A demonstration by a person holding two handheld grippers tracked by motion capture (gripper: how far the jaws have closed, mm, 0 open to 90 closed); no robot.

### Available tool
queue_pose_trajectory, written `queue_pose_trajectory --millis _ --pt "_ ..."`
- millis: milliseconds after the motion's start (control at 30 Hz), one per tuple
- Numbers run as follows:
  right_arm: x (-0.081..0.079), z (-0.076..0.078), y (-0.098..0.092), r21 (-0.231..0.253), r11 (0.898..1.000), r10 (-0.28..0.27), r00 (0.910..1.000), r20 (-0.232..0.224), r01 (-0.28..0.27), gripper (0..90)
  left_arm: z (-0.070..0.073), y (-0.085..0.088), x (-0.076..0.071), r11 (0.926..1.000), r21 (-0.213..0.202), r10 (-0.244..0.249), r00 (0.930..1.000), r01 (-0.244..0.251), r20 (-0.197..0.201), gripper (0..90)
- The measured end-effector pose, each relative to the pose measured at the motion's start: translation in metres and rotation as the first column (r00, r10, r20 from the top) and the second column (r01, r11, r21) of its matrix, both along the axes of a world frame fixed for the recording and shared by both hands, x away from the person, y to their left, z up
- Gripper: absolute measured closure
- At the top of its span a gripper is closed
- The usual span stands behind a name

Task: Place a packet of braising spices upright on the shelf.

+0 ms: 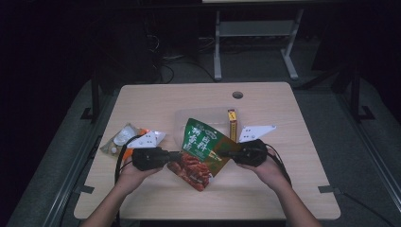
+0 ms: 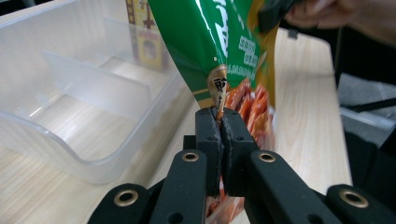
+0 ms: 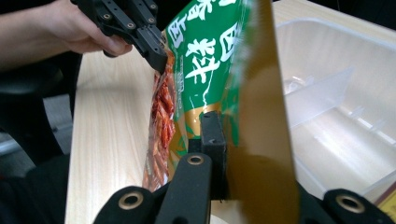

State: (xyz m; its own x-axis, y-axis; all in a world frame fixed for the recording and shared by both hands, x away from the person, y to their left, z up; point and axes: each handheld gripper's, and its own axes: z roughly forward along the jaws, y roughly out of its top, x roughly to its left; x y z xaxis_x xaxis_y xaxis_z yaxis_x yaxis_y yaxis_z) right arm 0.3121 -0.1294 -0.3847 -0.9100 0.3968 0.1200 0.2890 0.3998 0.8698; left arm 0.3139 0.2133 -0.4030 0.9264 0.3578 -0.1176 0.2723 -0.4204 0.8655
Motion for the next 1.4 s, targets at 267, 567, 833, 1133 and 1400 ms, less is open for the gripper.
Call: queue_pose_trajectory --millis 267,567,833,1133,1400 --pt "0.001 0.013 -0.006 -0.018 1.000 -0.006 0.9995 0.031 0.007 90.0 -0.007 0.003 0.003 0.9969 0.073 0.028 0.9996 -0.029 0.007 76.2" --pt "-0.001 0.026 -0.018 0.010 1.000 -0.016 0.9985 0.051 0.016 90.0 -0.010 0.005 0.005 0.9903 0.118 0.070 0.9971 -0.073 0.031 52.3" --pt "-0.005 0.040 -0.022 0.025 0.999 -0.024 0.9984 0.052 0.023 90.0 -0.020 0.005 0.004 0.9856 0.159 0.053 0.9980 -0.058 0.036 35.9" --pt "-0.001 0.063 -0.028 0.039 0.996 -0.083 0.9946 0.062 0.081 90.0 -0.027 0.002 0.002 0.9800 0.192 0.048 0.9982 -0.054 0.037 27.8" --pt "0.009 0.079 -0.038 0.078 0.988 -0.142 0.9867 0.078 0.136 90.0 -0.032 0.003 -0.011 0.9757 0.211 0.050 0.9979 -0.058 0.040 25.8"
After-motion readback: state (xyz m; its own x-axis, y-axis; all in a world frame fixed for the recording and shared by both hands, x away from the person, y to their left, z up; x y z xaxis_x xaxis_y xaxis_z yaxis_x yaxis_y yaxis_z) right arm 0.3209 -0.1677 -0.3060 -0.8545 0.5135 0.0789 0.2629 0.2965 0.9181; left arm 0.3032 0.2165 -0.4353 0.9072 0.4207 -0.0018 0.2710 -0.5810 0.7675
